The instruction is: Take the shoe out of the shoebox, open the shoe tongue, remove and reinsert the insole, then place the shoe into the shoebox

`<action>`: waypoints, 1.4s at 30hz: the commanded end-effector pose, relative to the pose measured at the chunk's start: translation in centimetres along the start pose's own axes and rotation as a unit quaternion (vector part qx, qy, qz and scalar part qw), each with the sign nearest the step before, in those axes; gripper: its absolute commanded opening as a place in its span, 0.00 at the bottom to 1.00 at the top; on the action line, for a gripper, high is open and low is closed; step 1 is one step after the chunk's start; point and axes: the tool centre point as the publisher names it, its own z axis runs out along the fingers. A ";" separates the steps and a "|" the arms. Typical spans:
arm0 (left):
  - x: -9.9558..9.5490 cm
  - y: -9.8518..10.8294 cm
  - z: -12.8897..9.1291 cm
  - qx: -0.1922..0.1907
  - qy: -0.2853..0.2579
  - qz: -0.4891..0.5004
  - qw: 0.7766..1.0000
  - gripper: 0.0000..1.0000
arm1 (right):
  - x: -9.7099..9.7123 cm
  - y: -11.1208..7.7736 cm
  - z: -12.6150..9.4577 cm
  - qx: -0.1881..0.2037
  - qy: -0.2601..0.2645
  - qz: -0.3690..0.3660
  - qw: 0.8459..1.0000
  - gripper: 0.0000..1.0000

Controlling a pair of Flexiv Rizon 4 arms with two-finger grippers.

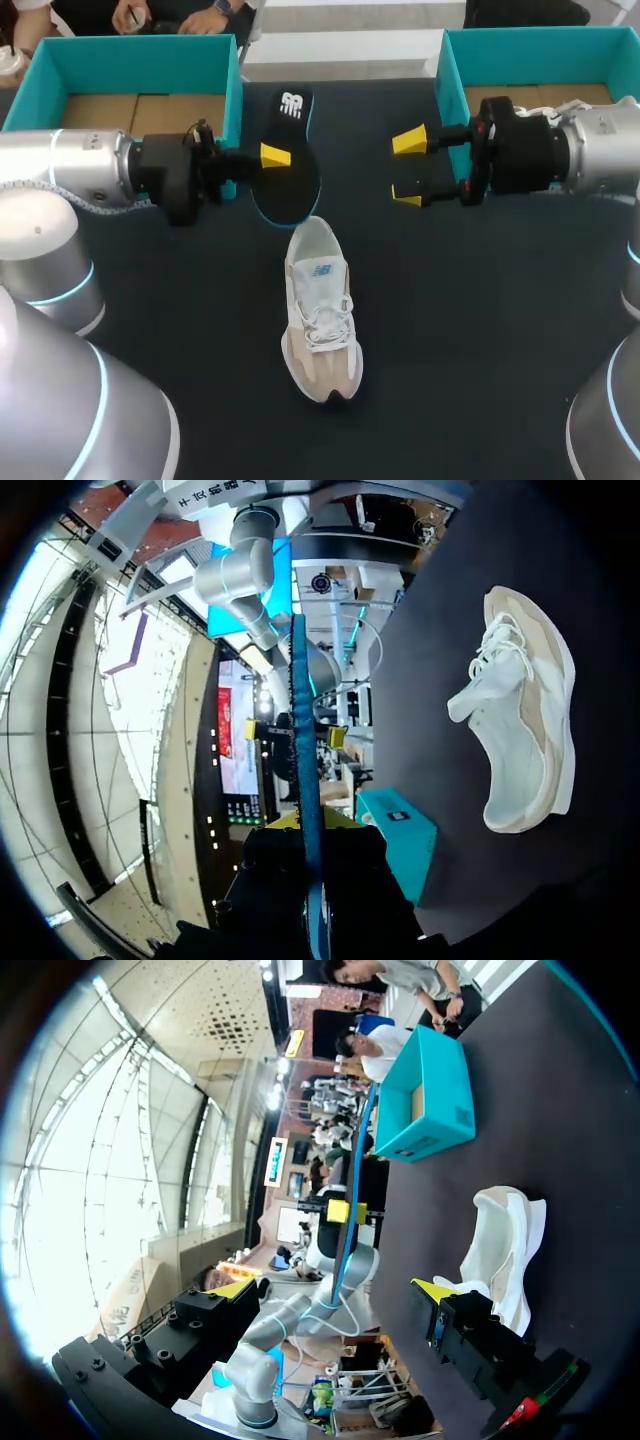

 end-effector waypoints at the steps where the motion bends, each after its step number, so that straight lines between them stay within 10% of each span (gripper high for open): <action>1: 0.5 0.6 1.0 -0.001 -0.010 0.017 1.000 0.00 | -0.7 0.3 1.0 -0.003 0.002 -0.001 1.000 1.00; 17: 1.7 0.9 4.6 -0.002 -0.017 0.080 0.997 0.00 | -3.8 2.4 5.5 0.028 0.027 0.003 0.999 1.00; 26: 1.9 1.2 6.9 -0.014 -0.027 0.079 0.996 0.00 | -3.9 2.3 5.9 0.033 0.032 0.005 0.999 0.55; 42: 1.8 1.1 8.6 -0.012 -0.033 0.073 0.997 0.00 | -4.2 2.6 6.0 0.043 0.043 0.005 0.998 0.35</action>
